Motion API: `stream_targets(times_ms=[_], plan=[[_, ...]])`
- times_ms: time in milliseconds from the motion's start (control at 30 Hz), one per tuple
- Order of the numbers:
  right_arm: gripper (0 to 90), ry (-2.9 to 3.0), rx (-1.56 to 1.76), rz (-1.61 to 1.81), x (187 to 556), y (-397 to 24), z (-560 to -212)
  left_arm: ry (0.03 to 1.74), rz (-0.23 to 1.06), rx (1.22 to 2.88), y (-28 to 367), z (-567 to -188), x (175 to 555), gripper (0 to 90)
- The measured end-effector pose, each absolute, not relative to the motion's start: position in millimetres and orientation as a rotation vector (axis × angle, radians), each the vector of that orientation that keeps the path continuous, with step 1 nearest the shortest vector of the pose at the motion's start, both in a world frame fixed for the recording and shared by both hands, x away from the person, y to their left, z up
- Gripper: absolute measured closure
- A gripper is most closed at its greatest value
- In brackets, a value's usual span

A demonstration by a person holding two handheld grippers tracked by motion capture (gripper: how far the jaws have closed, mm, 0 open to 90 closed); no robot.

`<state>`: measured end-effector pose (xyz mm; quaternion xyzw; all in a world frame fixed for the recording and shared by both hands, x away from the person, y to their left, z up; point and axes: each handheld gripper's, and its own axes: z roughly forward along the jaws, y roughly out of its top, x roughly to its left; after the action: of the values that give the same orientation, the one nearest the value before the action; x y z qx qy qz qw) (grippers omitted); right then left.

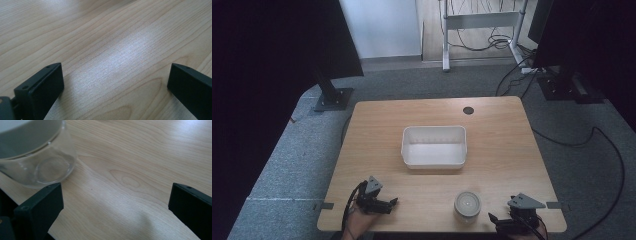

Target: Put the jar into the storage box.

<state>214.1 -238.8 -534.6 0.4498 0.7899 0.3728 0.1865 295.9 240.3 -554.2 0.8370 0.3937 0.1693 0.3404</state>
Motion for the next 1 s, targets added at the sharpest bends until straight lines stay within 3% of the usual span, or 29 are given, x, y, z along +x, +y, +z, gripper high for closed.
stream_targets(times_ms=[1000], plan=[[0.0, 2.334, 1.079, 1.143, 207, -199, -526, 1.024, 0.442, 2.179, 240, -554, 296, 0.3]])
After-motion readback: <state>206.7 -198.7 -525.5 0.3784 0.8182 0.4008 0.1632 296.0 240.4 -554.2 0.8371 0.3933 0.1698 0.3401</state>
